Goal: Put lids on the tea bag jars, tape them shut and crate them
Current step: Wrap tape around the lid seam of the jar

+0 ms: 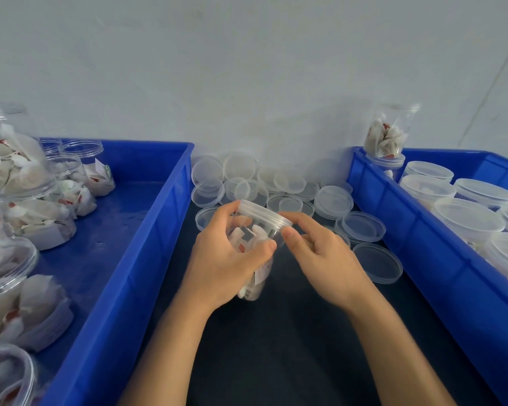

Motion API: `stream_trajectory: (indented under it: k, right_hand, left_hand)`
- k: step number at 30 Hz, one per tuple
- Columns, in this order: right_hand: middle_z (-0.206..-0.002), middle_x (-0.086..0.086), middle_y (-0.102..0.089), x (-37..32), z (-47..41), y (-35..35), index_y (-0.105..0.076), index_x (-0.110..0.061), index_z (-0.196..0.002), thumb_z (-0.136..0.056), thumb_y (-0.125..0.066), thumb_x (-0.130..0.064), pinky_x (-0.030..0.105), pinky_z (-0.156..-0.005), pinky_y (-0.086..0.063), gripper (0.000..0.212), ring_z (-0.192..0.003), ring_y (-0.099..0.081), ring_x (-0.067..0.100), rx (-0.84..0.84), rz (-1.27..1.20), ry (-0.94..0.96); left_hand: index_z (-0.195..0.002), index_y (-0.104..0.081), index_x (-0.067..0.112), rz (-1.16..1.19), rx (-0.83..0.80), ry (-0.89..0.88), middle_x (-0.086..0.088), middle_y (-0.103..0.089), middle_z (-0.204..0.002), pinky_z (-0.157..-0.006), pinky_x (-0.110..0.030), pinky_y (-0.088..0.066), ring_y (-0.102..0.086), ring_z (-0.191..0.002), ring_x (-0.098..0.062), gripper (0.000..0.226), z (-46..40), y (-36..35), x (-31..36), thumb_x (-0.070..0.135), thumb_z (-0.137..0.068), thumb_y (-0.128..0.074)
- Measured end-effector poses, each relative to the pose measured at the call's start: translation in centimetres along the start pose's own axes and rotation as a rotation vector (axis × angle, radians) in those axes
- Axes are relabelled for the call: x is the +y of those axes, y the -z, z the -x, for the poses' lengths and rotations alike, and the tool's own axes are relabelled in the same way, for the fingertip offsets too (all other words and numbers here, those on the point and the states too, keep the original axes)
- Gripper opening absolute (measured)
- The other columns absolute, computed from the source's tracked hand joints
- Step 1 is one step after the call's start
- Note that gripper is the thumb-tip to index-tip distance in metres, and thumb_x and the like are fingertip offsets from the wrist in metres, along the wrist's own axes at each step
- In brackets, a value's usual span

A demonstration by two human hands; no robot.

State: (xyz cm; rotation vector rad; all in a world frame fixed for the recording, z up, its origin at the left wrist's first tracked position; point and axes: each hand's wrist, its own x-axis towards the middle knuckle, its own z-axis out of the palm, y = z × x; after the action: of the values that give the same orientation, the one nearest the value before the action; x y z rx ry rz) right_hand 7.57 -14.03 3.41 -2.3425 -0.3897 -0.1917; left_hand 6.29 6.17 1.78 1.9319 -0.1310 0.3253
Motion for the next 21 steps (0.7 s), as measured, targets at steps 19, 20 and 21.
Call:
stream_trajectory:
  k: [19,20,21]
  right_hand:
    - [-0.066,-0.002,-0.057,-0.7,0.4,-0.9,-0.057,-0.052,-0.133,-0.107,-0.045,-0.041,0.027,-0.060,-0.035,0.030,-0.059,-0.051,0.007,0.033,-0.055,0.004]
    - [-0.066,-0.003,-0.059,-0.6,0.4,-0.8,-0.058,-0.051,-0.132,-0.107,-0.045,-0.042,0.027,-0.060,-0.034,0.030,-0.061,-0.053,0.009,0.050,-0.003,0.016]
    - [-0.066,-0.004,-0.060,-0.6,0.3,-0.7,-0.058,-0.049,-0.132,-0.107,-0.045,-0.043,0.027,-0.061,-0.034,0.029,-0.064,-0.055,0.010,0.068,0.037,0.023]
  left_hand:
    - [-0.121,-0.060,0.037,-0.145,0.152,0.170,0.016,-0.067,-0.107,-0.082,-0.039,-0.060,-0.067,-0.097,-0.005,0.073,0.0,0.1,1.3,0.084,-0.066,-0.050]
    - [-0.122,-0.060,0.037,-0.127,0.144,0.176,0.016,-0.067,-0.109,-0.083,-0.039,-0.061,-0.067,-0.098,-0.006,0.074,0.0,0.2,1.3,0.083,-0.065,-0.050]
    - [-0.122,-0.061,0.037,-0.110,0.139,0.181,0.015,-0.068,-0.108,-0.082,-0.038,-0.061,-0.067,-0.098,-0.006,0.074,-0.1,0.2,1.3,0.083,-0.065,-0.051]
